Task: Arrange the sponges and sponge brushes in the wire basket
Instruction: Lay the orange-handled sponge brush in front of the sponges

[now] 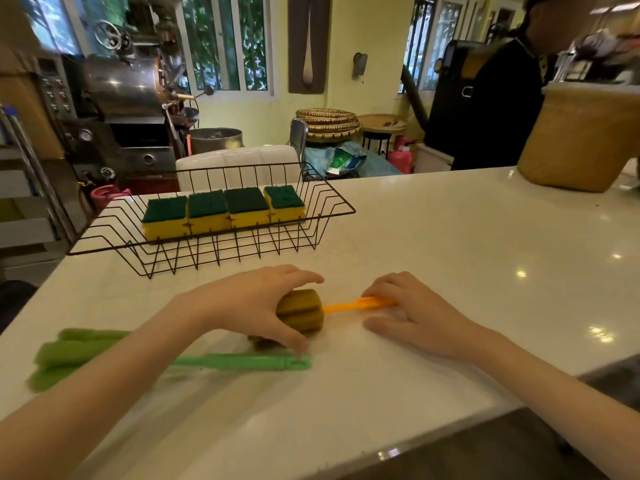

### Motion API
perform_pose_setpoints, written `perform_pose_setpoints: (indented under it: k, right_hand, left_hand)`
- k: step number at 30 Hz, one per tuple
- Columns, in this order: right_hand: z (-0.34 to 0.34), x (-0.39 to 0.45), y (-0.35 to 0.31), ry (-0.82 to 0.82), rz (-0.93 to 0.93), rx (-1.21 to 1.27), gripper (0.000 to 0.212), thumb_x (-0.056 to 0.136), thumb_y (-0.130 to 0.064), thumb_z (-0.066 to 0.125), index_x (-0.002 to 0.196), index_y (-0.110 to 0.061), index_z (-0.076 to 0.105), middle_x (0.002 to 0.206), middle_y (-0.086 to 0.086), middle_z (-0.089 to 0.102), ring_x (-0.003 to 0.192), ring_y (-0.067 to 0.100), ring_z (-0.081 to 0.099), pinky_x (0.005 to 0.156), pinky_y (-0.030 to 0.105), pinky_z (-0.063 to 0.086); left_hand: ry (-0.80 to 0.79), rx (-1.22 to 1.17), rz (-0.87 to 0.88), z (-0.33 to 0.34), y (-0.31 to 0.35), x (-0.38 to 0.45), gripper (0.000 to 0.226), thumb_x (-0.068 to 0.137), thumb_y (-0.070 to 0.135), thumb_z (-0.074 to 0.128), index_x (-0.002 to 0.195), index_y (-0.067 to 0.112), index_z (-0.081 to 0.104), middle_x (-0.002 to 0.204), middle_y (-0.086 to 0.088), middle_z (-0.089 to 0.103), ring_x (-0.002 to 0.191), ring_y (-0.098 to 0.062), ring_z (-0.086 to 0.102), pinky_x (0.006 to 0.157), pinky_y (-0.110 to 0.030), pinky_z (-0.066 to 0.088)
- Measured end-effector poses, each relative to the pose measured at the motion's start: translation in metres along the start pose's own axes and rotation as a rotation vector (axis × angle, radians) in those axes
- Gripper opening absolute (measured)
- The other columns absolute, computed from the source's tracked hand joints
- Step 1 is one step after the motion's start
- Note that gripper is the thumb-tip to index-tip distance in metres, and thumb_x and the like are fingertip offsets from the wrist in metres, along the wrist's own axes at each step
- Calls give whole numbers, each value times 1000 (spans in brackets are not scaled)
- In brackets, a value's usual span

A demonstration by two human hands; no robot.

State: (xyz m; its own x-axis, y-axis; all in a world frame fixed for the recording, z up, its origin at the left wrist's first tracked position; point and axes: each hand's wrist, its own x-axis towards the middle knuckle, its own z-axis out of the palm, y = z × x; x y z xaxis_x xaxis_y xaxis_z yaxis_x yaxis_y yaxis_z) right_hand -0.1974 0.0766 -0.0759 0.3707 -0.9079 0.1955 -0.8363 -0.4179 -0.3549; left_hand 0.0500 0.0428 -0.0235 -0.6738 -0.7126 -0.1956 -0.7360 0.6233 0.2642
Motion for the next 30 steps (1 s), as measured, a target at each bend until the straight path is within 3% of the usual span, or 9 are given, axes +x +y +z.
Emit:
perform_pose_setpoints:
  k: [3, 7, 13, 19, 23, 27, 30]
  right_hand:
    - [1, 5, 2, 37, -10, -15, 38, 79, -49, 47, 101, -23, 62, 99, -6, 56, 93, 14, 48, 81, 27, 40]
    - [-4, 14, 0, 114, 1, 67, 41, 76, -53, 43, 95, -22, 63, 92, -7, 58, 86, 10, 52, 75, 26, 43]
    - [-23, 46, -10, 254, -63, 98, 25, 81, -40, 58, 94, -20, 66, 81, -3, 61, 75, 15, 53, 67, 30, 45]
    - [-42, 98, -28, 370, -119, 95, 22, 82, -28, 63, 99, -14, 65, 83, -2, 58, 76, 17, 52, 66, 31, 45]
    - [-50, 137, -43, 430, -183, 67, 28, 83, -29, 61, 105, -12, 65, 87, -6, 57, 79, 12, 50, 65, 17, 37]
    - [-51, 173, -58, 407, -251, 91, 29, 84, -27, 60, 109, -13, 64, 91, -5, 57, 85, 13, 51, 71, 16, 39]
    - [-44, 196, -65, 341, -270, 133, 29, 84, -25, 61, 111, -16, 63, 91, -5, 59, 82, 11, 53, 69, 11, 38]
  left_hand:
    - [-11, 26, -19, -2, -3, 0, 76, 66, 54, 69, 130, 39, 30, 132, 10, 43, 113, -12, 42, 96, -33, 45]
    - [3, 40, -34, -11, -6, 3, 69, 72, 47, 67, 130, 35, 31, 129, 7, 47, 107, -12, 42, 91, -27, 43]
    - [148, 35, -36, -52, -17, -3, 68, 73, 41, 68, 131, 36, 32, 114, 11, 45, 101, -11, 43, 83, -23, 40]
    - [345, -65, -40, -96, -46, -13, 62, 70, 34, 72, 124, 34, 42, 109, 10, 50, 98, -13, 50, 80, -22, 44]
    - [534, -75, -69, -113, -70, -23, 60, 70, 27, 72, 124, 29, 45, 108, 10, 49, 95, -9, 48, 77, -19, 40]
    - [692, -44, -133, -117, -101, -34, 61, 70, 29, 72, 126, 26, 47, 125, 7, 44, 110, -12, 40, 87, -26, 38]
    - [722, -73, -203, -115, -122, -39, 61, 70, 30, 72, 125, 28, 48, 119, 8, 43, 108, -13, 42, 86, -26, 37]
